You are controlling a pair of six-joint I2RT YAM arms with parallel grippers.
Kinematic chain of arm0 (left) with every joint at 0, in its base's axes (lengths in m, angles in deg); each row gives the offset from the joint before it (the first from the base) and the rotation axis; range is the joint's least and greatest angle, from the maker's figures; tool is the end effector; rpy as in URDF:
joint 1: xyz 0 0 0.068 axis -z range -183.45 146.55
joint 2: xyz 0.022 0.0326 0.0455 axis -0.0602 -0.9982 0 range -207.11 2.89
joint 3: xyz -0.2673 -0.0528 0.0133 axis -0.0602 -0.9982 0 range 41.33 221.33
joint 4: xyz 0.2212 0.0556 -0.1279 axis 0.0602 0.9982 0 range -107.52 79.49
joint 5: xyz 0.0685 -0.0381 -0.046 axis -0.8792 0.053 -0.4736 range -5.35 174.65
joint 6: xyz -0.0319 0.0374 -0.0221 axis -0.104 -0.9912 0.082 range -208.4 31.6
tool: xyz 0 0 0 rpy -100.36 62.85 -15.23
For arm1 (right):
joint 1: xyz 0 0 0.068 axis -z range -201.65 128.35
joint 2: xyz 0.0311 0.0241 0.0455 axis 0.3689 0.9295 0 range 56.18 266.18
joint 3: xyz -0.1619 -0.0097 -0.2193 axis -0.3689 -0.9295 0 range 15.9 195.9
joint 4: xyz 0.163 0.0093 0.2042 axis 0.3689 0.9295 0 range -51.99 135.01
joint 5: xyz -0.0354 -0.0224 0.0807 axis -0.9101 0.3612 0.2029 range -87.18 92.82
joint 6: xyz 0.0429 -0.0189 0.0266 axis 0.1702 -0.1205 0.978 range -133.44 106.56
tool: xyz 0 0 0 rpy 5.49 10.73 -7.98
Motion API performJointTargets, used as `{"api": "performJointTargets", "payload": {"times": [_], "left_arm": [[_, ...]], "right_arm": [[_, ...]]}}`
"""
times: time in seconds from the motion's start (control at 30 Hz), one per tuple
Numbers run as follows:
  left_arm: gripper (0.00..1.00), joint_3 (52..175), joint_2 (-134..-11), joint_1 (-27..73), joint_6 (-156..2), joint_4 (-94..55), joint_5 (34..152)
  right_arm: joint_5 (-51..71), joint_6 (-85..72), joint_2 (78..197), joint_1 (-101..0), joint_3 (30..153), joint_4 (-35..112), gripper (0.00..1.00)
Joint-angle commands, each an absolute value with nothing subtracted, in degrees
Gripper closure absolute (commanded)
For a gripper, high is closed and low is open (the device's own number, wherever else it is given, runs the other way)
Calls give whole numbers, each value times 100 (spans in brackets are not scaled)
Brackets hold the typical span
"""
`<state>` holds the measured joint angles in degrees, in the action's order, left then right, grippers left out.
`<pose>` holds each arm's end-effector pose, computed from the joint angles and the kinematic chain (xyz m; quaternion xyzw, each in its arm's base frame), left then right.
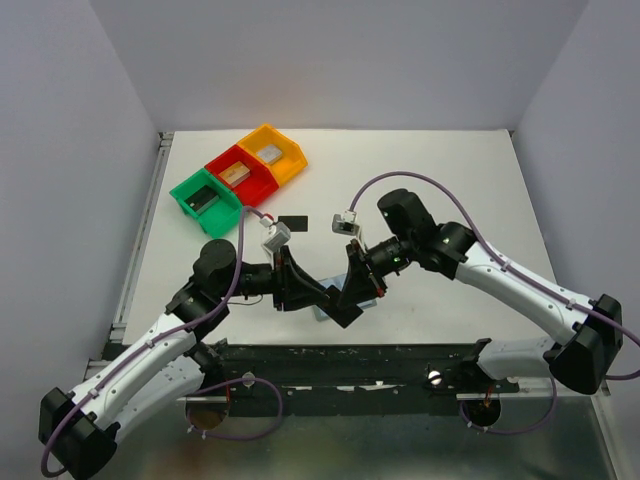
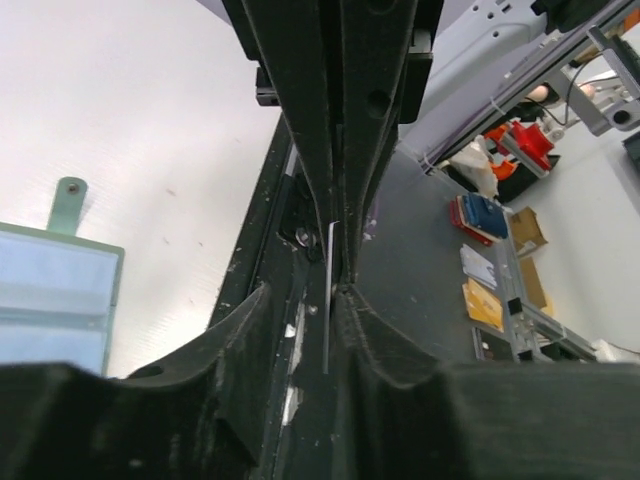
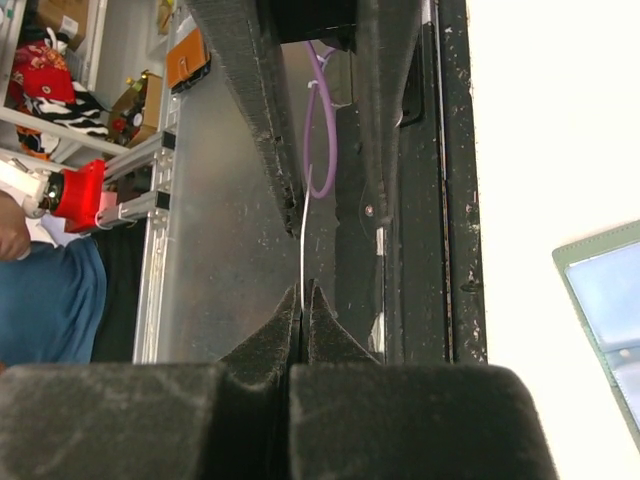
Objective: Take the credit cards out of the card holder
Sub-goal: Place the credit card at the center of the board.
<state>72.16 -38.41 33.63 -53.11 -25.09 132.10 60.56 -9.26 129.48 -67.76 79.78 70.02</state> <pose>0.1210 -0.1243 0.2972 0.2875 0.6591 -0.6078 0.3370 0.1623 0.2122 0.3239 -0.4711 0.6743 0.5514 0.1390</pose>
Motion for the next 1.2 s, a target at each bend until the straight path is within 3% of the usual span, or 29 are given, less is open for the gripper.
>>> {"api": "performJointTargets", "payload": {"times": [0.0, 0.03, 0.1, 0.13, 0.17, 0.23, 0.3, 0.33, 0.5, 0.7, 0.83, 1.17], "left_arm": [[70, 7200, -3868, 3320, -5280, -2745, 13528], [77, 7209, -3868, 3328, -5289, -2736, 13537], [100, 7244, -3868, 3328, -5324, -2683, 13581], [100, 7235, -3842, 3320, -5342, -2657, 13572], [100, 7209, -3807, 3328, -5342, -2683, 13555], [100, 7148, -3719, 3320, -5333, -2710, 13389], [100, 7060, -3535, 3329, -5351, -2631, 12915], [100, 6990, -3412, 3329, -5342, -2639, 12643], [100, 6349, -2657, 3276, -4877, -3392, 11264], [100, 4925, -1795, 3267, -3770, -5607, 9689], [100, 4713, -1908, 3267, -3532, -6031, 9661], [100, 4590, -2014, 3250, -3286, -6489, 9687]], "right_arm": [[5986, -1080, 13019, -6849, 8190, 7273, 99], [5969, -1072, 13019, -6849, 8199, 7281, 100], [5925, -1072, 13019, -6858, 8226, 7299, 100], [5881, -1063, 13010, -6850, 8243, 7308, 99], [5750, -1019, 12992, -6849, 8261, 7299, 93], [5330, -888, 12949, -6849, 8305, 7290, 63], [4663, -616, 12844, -6823, 8366, 7247, 47], [4363, -449, 12730, -6788, 8358, 7098, 44], [3544, 824, 11825, -6069, 7595, 5676, 39], [3876, 1643, 11445, -5865, 6742, 4296, 36], [4307, 2372, 11524, -5848, 6091, 2952, 36], [4949, 3331, 12113, -5865, 5704, 1306, 39]]}}
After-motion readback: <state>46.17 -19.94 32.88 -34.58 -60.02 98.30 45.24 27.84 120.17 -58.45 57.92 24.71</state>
